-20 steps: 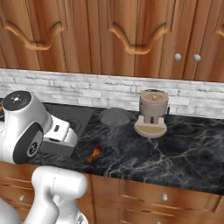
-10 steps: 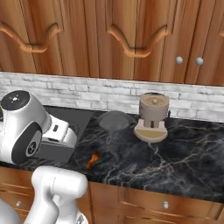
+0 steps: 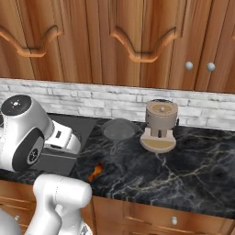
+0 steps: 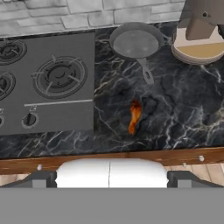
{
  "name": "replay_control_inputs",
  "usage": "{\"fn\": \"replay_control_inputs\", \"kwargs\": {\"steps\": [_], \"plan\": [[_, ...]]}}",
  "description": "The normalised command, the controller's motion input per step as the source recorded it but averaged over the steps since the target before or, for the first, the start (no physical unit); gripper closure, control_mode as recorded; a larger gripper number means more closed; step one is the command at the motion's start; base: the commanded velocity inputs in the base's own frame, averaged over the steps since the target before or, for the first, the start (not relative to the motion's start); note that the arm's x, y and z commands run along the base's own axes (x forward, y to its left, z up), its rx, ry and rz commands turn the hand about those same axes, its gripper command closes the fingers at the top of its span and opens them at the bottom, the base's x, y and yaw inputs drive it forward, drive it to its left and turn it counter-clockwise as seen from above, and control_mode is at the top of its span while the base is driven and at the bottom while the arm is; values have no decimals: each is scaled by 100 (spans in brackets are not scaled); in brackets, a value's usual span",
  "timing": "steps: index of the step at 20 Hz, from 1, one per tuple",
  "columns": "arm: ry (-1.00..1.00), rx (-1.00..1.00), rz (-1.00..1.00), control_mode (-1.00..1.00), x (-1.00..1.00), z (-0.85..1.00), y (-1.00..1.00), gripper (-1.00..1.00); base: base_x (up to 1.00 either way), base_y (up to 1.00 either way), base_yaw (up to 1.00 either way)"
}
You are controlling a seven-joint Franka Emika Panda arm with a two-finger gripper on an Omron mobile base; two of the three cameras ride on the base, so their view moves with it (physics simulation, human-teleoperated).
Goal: Place both pans onto different burners. Then place the carrot and the chicken drumstick on different pans.
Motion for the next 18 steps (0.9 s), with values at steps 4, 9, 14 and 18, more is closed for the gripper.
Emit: {"fn": "replay_control_inputs", "kwargs": {"steps": [4, 9, 14, 18], "plan": [[0, 0, 0, -100, 4, 0, 0, -100, 18, 8, -4], [0, 0, 0, -100, 55, -1, -1, -100, 0, 0, 0], [0, 0, 0, -100, 64, -24, -27, -100, 0, 0, 0], [2, 0, 0, -100, 30, -23, -40, -100, 0, 0, 0]]}}
